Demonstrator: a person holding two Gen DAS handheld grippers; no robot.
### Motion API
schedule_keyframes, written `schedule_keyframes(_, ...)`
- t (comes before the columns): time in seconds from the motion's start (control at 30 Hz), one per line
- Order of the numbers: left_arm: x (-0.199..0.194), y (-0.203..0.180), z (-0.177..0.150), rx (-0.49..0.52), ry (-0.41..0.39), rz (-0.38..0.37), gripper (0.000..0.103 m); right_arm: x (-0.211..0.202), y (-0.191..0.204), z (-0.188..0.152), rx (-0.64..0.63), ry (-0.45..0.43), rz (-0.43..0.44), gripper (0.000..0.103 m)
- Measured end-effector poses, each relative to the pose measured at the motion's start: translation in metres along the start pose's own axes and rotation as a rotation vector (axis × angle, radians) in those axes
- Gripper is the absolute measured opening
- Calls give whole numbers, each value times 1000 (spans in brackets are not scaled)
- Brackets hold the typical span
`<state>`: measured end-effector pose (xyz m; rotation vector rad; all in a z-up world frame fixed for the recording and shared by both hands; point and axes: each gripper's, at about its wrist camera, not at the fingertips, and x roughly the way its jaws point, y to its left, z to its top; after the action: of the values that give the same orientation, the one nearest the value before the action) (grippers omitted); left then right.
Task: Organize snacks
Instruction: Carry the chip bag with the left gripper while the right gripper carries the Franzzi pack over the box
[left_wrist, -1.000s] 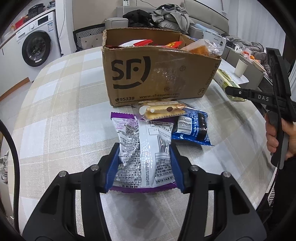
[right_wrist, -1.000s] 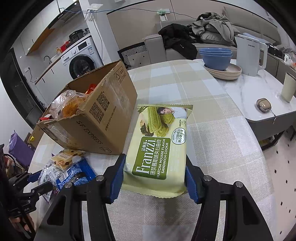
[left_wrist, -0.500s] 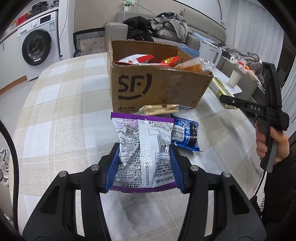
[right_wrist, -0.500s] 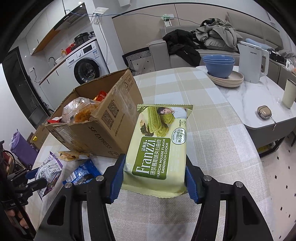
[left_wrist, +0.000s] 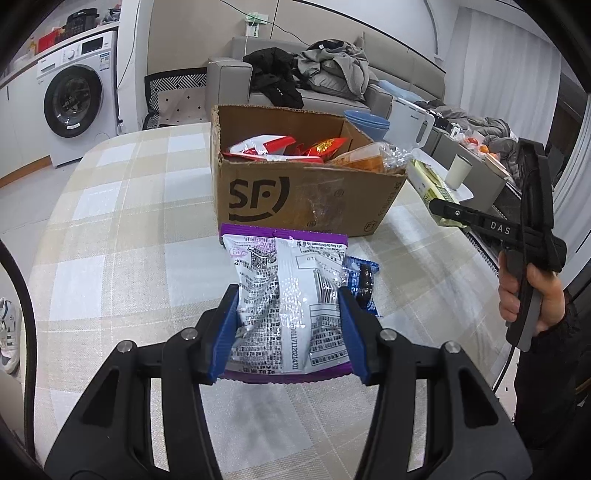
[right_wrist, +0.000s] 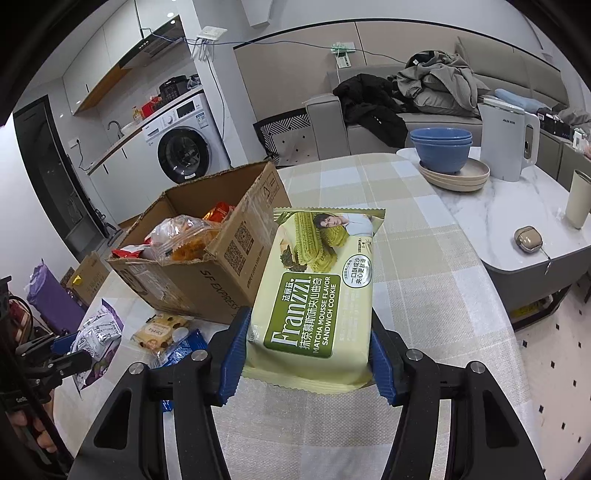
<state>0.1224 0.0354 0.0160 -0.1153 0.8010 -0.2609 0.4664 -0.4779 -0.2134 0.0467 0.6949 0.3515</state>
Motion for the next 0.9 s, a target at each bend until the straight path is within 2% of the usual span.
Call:
schedule_keyframes(0.33,-22,5,10,-41,-53,8,49,-13,4,5,-10,-37,16,59)
schedule_keyframes(0.9,-48,7,35,-74,-128,12,49,-38,41,11,-83,-96,51,59)
